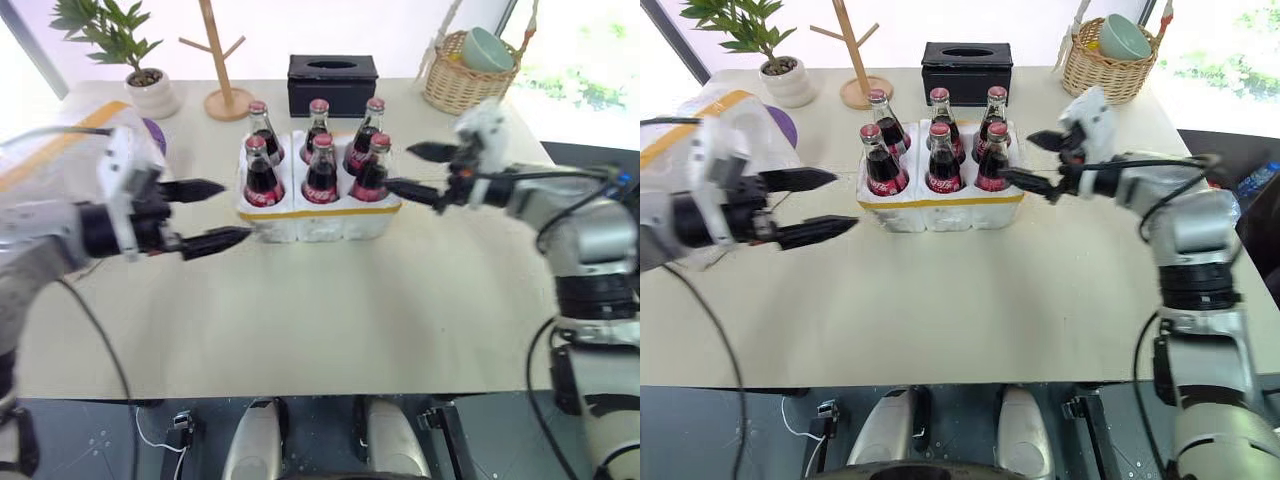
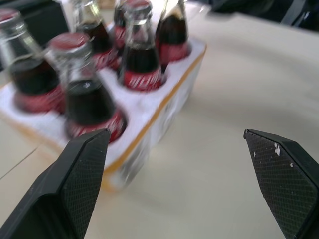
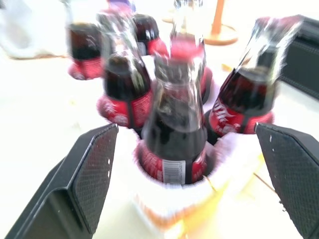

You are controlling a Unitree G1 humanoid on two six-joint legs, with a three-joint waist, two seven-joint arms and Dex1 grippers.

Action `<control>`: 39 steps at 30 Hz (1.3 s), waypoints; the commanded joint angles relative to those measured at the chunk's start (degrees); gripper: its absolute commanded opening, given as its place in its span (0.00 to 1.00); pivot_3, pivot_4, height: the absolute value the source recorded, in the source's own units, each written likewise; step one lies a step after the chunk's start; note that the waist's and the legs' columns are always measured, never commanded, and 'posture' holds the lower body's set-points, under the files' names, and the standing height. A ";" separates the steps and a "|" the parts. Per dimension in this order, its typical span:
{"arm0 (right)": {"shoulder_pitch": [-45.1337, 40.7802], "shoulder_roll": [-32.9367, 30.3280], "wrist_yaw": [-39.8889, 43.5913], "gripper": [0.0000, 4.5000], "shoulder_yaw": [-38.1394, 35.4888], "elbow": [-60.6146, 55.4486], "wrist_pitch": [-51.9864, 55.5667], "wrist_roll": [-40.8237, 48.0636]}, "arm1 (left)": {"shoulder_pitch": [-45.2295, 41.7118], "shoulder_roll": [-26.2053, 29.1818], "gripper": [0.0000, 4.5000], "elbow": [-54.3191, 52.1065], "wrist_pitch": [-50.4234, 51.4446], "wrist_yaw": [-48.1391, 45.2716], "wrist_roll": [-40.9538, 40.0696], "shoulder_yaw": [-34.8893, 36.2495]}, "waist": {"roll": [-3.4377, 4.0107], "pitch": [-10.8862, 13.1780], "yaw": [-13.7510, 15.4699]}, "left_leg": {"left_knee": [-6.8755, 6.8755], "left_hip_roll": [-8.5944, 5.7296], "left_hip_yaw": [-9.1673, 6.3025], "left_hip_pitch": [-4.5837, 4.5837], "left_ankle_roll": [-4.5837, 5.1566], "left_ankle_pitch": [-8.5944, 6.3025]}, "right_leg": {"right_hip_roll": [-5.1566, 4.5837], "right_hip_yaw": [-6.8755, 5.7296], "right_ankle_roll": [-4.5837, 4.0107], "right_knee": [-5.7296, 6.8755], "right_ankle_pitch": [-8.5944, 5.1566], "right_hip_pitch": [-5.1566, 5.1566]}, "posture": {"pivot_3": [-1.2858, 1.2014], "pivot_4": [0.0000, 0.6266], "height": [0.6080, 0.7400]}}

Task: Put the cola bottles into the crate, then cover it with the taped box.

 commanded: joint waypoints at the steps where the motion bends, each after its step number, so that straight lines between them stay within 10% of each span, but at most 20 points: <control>1: -2.12 -6.13 7.92 0.99 -4.28 -2.81 2.02 5.34 | 8.17 8.46 1.00 3.69 1.80 -12.95 4.92 14.47 | 0.02 0.00 -0.21 | -0.04 0.00 0.02 0.01 0.00 0.00 | 0.00 0.00 -0.01 -0.01 0.00 -0.01 | 0.52 0.24 0.97; 7: -6.69 -7.77 10.22 0.99 -5.50 -2.06 6.57 10.18 | 35.67 16.77 1.00 20.61 -10.96 -36.75 29.02 36.09 | 0.10 -0.01 -1.20 | -0.19 0.05 0.15 0.12 -0.01 -0.01 | 0.01 0.00 -0.13 0.03 -0.08 -0.10 | 0.52 0.24 0.97; 14: -9.48 -6.34 11.48 0.99 -3.66 -2.93 6.92 11.93 | 42.95 28.05 1.00 52.18 -34.57 -36.94 38.36 34.42 | 0.08 -0.01 -0.29 | -0.24 0.07 0.21 0.03 -0.02 -0.01 | -0.04 -0.02 -0.31 -0.05 -0.17 -0.20 | 0.52 0.24 0.97; 24: -11.48 -4.61 9.90 0.99 -1.72 -1.24 6.58 10.60 | 18.46 33.69 1.00 70.88 -47.74 -31.46 34.22 -3.86 | 0.07 0.00 -0.25 | -0.34 0.08 0.29 -0.05 -0.02 -0.01 | -0.02 -0.01 -0.13 0.04 -0.08 -0.33 | 0.52 0.24 0.97; 31: -9.43 -5.44 6.98 0.99 -3.22 -4.07 9.19 11.61 | -23.53 20.36 1.00 83.79 -50.42 -26.54 54.42 -27.42 | -0.03 -0.06 0.55 | -0.16 0.06 0.28 -0.03 -0.01 0.00 | 0.01 -0.02 -0.10 0.18 -0.06 -0.24 | 0.52 0.24 0.97; 39: -7.06 -6.56 4.08 0.99 -5.46 -6.28 11.12 12.89 | -39.84 9.98 1.00 96.71 -52.42 -17.07 64.58 -34.72 | -0.27 -0.12 0.13 | 0.00 0.06 0.26 -0.07 -0.01 -0.01 | -0.02 -0.02 -0.01 0.23 -0.01 -0.21 | 0.52 0.24 0.97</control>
